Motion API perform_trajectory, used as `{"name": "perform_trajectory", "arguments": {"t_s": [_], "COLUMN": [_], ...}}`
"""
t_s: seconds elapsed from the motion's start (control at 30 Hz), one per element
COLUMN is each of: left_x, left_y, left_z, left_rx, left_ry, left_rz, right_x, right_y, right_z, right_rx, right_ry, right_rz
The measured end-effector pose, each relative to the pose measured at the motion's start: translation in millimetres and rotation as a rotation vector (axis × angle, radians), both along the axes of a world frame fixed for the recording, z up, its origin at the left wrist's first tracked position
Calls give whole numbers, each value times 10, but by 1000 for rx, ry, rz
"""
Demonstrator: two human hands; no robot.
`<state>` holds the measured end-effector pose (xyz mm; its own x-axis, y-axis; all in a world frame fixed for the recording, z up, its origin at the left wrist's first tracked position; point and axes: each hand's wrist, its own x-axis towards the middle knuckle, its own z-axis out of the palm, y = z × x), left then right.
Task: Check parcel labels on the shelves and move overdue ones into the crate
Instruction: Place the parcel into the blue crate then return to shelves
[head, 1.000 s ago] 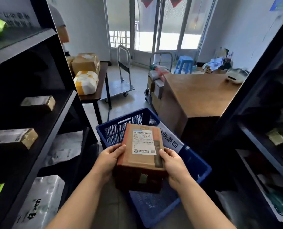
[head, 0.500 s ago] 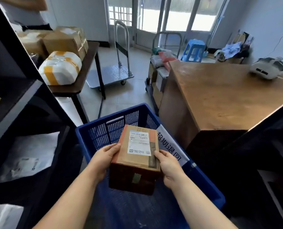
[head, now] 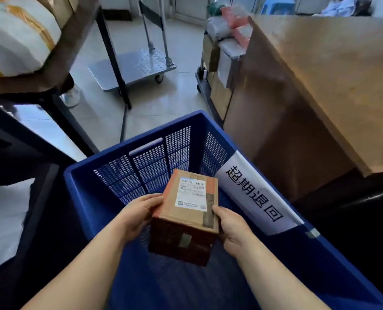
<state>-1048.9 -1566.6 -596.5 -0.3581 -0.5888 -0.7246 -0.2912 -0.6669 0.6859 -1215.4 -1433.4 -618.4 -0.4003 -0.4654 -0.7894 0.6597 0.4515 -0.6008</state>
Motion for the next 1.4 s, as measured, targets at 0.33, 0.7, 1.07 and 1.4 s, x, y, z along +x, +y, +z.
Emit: {"name": "perform_trajectory", "arguments": {"t_s": [0.33, 0.7, 1.07, 1.4], "left_x": [-469, -983, -1229, -1254], "left_y": [-1130, -1914, -2227, -2238], "left_z": [-1546, -2918, -3750, -4239], "left_rx": [-9, -107, 7, -172], "left_ry": [-150, -275, -326, -294], "left_rz": [-299, -581, -550, -443], "right_x": [-64, -242, -281, -313], "right_y": [-771, -1466, -1771, -2046], "right_z": [-1520, -2928, -3765, -3945], "right_rx": [71, 130, 83, 147], "right_ry": [-77, -107, -173, -216], "right_rz": [-126, -322, -349, -184]}}
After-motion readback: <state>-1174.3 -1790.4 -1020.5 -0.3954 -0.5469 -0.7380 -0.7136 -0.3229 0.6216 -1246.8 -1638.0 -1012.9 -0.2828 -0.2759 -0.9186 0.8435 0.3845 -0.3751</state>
